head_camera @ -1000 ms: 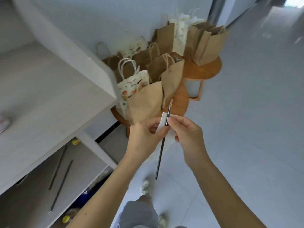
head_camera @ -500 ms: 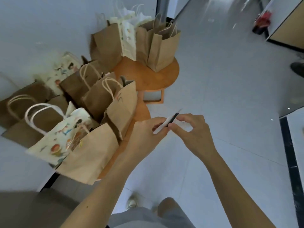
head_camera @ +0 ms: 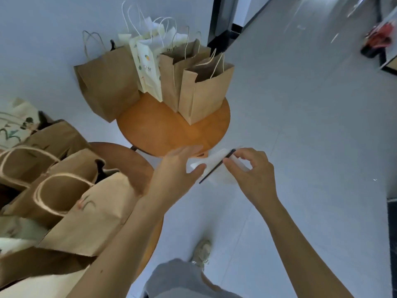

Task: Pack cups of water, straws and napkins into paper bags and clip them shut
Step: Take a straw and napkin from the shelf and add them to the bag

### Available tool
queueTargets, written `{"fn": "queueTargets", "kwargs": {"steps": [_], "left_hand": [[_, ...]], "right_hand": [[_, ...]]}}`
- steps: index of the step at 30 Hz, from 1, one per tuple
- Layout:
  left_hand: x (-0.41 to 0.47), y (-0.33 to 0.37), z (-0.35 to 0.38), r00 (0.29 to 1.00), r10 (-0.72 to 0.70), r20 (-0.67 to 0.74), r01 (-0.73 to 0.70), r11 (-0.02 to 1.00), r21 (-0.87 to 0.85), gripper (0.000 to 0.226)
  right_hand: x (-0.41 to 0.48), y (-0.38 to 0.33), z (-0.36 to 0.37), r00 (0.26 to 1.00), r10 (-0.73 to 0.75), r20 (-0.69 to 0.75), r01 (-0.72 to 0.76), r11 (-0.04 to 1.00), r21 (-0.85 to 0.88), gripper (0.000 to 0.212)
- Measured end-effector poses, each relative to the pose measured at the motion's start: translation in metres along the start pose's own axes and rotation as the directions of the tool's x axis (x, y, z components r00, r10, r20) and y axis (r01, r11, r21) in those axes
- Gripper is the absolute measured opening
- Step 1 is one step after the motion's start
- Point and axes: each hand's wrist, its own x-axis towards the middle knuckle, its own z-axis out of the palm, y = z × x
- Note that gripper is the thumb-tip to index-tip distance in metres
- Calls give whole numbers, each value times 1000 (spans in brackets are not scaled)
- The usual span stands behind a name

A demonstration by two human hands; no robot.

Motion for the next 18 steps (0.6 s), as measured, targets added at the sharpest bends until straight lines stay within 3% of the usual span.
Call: {"fn": "queueTargets", "kwargs": {"steps": [11, 16, 18], "left_hand": [[189, -4, 31, 990, -23, -137, 41, 990, 131, 25], [281, -12, 34, 978, -113, -176, 140, 978, 154, 26], [315, -14, 40, 970, -152, -189, 189, 963, 192, 27]], "right_hand": [[213, 46, -24, 992, -62, 109, 64, 998, -16, 30], [315, 58, -25, 981, -119, 152, 127, 991, -48, 8], [351, 62, -25, 978, -159, 137, 170, 983, -75, 12]]}}
